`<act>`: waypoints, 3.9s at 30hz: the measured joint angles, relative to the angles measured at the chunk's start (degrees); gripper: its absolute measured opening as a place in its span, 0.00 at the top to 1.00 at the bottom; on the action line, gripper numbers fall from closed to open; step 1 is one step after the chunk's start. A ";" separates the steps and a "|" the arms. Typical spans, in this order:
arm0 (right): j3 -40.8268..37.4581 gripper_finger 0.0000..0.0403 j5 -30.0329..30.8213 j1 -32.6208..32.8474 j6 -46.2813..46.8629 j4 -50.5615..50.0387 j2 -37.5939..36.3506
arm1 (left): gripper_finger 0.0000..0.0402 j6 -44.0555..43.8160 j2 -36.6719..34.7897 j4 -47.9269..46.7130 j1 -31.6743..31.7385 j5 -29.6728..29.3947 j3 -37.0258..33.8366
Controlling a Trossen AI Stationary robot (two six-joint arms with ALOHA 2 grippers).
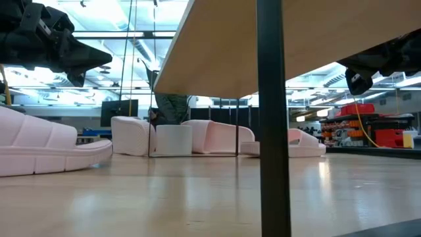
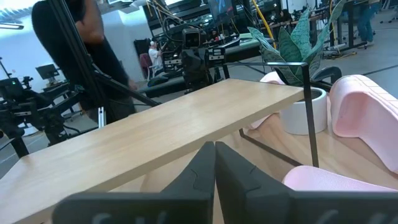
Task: Pick and place slides into the shelf
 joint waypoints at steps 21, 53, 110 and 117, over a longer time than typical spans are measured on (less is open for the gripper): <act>0.00 0.96 0.01 0.01 0.00 0.00 0.00 | 0.93 -0.03 0.00 0.00 0.00 0.00 0.00; 0.00 0.96 -0.01 0.02 0.00 0.00 0.00 | 0.91 -0.03 0.00 0.00 0.01 -0.02 0.00; -0.07 0.96 21.69 -2.68 16.76 12.35 0.00 | 0.97 -2.95 0.02 4.74 0.12 -3.23 -0.11; 0.82 0.95 21.60 -5.44 18.04 19.33 0.02 | 0.97 -5.27 0.02 10.03 0.13 -4.49 3.34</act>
